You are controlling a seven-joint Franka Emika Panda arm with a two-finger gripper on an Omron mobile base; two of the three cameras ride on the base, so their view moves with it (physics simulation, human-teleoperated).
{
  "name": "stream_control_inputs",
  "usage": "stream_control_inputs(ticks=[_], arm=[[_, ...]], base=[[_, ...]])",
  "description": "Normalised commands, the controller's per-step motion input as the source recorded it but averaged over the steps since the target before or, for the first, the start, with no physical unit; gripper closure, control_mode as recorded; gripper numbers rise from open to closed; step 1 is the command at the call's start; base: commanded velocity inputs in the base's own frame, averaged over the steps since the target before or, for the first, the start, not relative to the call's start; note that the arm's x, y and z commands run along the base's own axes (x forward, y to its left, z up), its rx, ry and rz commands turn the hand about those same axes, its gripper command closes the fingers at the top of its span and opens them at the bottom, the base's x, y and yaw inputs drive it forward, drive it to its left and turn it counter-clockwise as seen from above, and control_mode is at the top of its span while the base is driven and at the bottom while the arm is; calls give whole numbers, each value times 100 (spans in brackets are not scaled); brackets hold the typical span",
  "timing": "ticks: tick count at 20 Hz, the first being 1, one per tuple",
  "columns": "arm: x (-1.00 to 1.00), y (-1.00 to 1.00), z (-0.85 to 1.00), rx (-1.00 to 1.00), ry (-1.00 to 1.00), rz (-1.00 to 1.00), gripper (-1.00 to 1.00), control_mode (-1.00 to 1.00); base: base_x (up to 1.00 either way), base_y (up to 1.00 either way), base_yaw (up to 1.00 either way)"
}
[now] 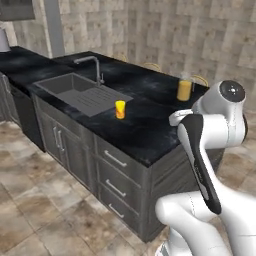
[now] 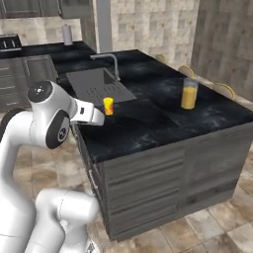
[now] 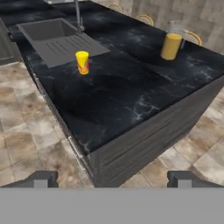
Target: Place the pitcher and cup on the dining counter for serving.
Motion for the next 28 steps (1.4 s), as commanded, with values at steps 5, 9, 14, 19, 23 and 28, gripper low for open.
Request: stream_control_inputs(ticks=[5, 9, 14, 19, 23, 28], arm=[[0, 0, 0, 0, 0, 0, -100, 100], [0, 0, 0, 0, 0, 0, -100, 100], [0, 0, 0, 0, 0, 0, -100, 100], [0, 0, 0, 0, 0, 0, -100, 100], [0, 0, 0, 0, 0, 0, -100, 100], [0, 0, 0, 0, 0, 0, -100, 100]], base=[[51, 100, -33], [87, 100, -44], [85, 99, -57], [46, 89, -65], [7, 95, -62], [23, 97, -61]])
